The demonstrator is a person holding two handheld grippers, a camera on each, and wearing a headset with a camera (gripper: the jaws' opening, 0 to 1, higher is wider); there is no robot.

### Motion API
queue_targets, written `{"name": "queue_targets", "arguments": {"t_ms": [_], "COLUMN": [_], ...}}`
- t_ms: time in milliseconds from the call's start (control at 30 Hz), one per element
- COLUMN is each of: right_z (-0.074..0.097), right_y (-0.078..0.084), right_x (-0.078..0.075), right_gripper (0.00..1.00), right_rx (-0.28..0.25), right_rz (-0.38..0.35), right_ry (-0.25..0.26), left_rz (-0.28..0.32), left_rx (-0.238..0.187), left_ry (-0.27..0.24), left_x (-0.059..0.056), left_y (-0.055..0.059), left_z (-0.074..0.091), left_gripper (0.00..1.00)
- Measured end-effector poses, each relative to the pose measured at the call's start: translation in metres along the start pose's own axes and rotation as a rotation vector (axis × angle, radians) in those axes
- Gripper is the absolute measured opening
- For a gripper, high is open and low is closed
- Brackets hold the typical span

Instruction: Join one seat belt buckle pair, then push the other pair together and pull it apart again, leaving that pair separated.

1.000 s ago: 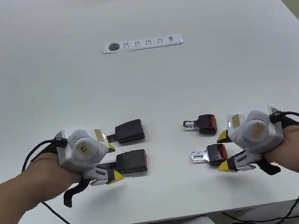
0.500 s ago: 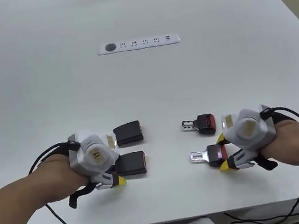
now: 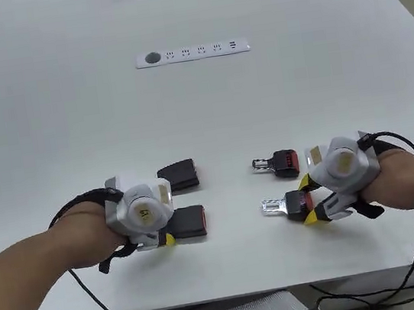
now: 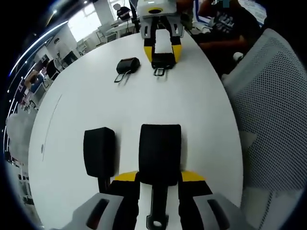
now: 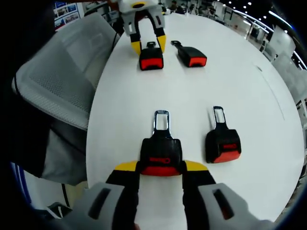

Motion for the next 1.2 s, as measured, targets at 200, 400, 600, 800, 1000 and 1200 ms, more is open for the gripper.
{"name": "queue_targets", "arguments": {"t_ms": [200,400,600,800,1000,1200], "right_z": [0.000,0.000,-0.003,-0.009,-0.020,-0.032], "right_y": [-0.001,-0.002,-0.007,-0.023,-0.048,-0.075], "right_x": [-0.002,-0.002,-0.001,0.000,0.006,0.010], "right_gripper": [0.35,0.35,0.35,0.35,0.35,0.35], "right_rx": [0.006,0.007,0.056,0.052,0.021,-0.009], "right_rz": [0.018,0.027,0.049,0.069,0.072,0.062], "right_ry": [-0.013,-0.013,-0.008,0.015,0.015,0.020], "left_rz": [0.060,0.082,0.097,0.102,0.104,0.102], "left_rx": [-0.022,-0.032,-0.016,-0.014,-0.005,-0.003], "left_ry": [0.012,0.021,0.025,0.027,0.031,0.039], "left_x": [0.001,0.001,0.002,0.003,0.003,0.003], "left_y": [0.003,0.003,0.003,0.003,0.002,0.002], "left_z": [0.000,-0.001,-0.001,-0.001,-0.001,-0.001], "left_gripper": [0.31,0.31,0.30,0.30,0.30,0.30]}}
Point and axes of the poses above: the centre of the closed fingertips' face, and the gripper's own axes: z roughly backward along the fingers, x roughly to its left, y roughly out of its underside, the point moved 2 cm from there along z, roughly backward along the fingers, and after that the axes turned 4 degrees about y, right-handed, at the moved point
